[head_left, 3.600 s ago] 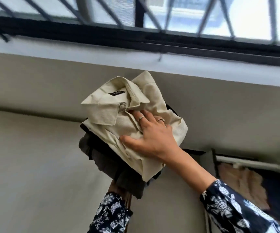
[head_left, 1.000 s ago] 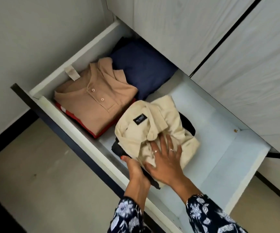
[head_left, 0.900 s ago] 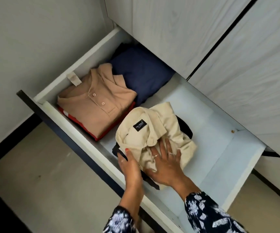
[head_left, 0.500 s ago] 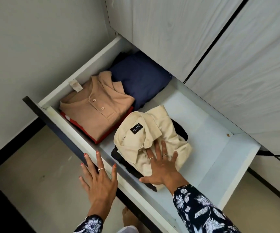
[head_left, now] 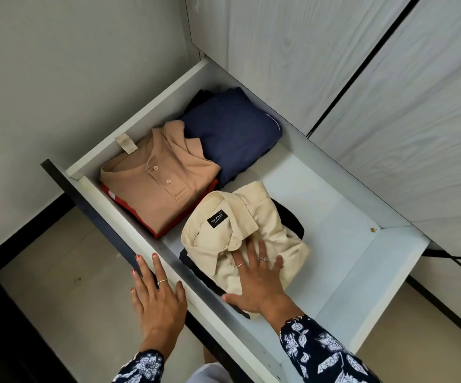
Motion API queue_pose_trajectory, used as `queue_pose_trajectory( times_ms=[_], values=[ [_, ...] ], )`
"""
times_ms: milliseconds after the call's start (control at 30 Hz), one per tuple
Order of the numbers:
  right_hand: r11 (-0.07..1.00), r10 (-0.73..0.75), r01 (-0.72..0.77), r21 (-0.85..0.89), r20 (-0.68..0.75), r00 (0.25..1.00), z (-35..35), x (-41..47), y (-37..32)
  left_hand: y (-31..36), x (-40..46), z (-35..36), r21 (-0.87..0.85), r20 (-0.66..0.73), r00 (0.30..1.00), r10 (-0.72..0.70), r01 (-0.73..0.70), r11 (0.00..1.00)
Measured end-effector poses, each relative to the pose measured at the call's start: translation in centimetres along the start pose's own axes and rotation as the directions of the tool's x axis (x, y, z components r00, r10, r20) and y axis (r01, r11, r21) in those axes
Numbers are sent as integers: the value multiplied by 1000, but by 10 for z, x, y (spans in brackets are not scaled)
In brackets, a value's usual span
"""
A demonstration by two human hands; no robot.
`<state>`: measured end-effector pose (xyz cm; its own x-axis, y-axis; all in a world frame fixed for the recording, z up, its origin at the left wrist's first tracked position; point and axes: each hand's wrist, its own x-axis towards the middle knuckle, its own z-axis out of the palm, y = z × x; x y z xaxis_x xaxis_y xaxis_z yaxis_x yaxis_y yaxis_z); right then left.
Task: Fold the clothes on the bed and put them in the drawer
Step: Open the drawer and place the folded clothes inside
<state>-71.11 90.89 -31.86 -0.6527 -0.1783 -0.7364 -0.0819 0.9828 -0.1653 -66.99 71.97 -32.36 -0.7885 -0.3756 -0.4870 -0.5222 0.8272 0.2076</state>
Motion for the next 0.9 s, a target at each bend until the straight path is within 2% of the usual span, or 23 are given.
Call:
queue_pose_trajectory(
  times_ms=[100, 167, 233, 333, 400, 467, 533, 567, 633, 700, 733, 767, 800, 867, 900],
  values=[
    [999, 27, -19, 51, -146, 989, -4, -6, -11, 4, -3, -11, -240, 24, 994, -109, 111, 964],
    [997, 57, -45, 55, -242, 969, -5, -10, -17, 9, -3, -17, -456, 69, 985, -160, 173, 873],
    [996, 77, -62, 59, -297, 952, 0, -11, -17, 14, -3, -22, -559, 96, 978, -184, 206, 803],
    [996, 70, -45, 79, -359, 931, 5, -13, -11, 17, -2, -26, -590, 137, 975, -173, 220, 777],
    [996, 45, -14, 89, -346, 937, 8, -14, -6, 20, 0, -28, -581, 176, 966, -190, 258, 772],
    [994, -18, 49, 95, -303, 953, 10, -17, 0, 29, 5, -27, -514, 200, 937, -288, 350, 783],
    [989, -46, 86, 124, -299, 953, 10, -22, 8, 47, 8, -28, -444, 126, 924, -361, 378, 813],
    [981, -8, 73, 177, -340, 940, 8, -23, 12, 58, 8, -30, -426, 62, 938, -342, 335, 840],
    [932, 172, -2, 361, -440, 881, 1, -28, 22, 77, 6, -29, -385, -47, 978, -203, 170, 907],
    [788, 431, -92, 609, -439, 788, -3, -28, 37, 90, 5, -26, -332, -98, 994, -51, 15, 943],
    [650, 557, -136, 748, -347, 755, -5, -27, 45, 95, 5, -24, -316, -101, 995, 2, -34, 948],
    [460, 642, -167, 872, -196, 742, -9, -27, 54, 98, 5, -21, -304, -98, 994, 41, -70, 950],
    [225, 666, -177, 958, -19, 746, -11, -27, 63, 101, 4, -19, -292, -91, 994, 66, -90, 952],
    [-230, 538, -210, 950, 304, 786, -12, -30, 71, 102, 2, -15, -281, -74, 994, 77, -95, 955],
    [-361, 433, -230, 904, 381, 817, -12, -33, 68, 98, 0, -14, -284, -68, 995, 67, -84, 955]
  ],
)
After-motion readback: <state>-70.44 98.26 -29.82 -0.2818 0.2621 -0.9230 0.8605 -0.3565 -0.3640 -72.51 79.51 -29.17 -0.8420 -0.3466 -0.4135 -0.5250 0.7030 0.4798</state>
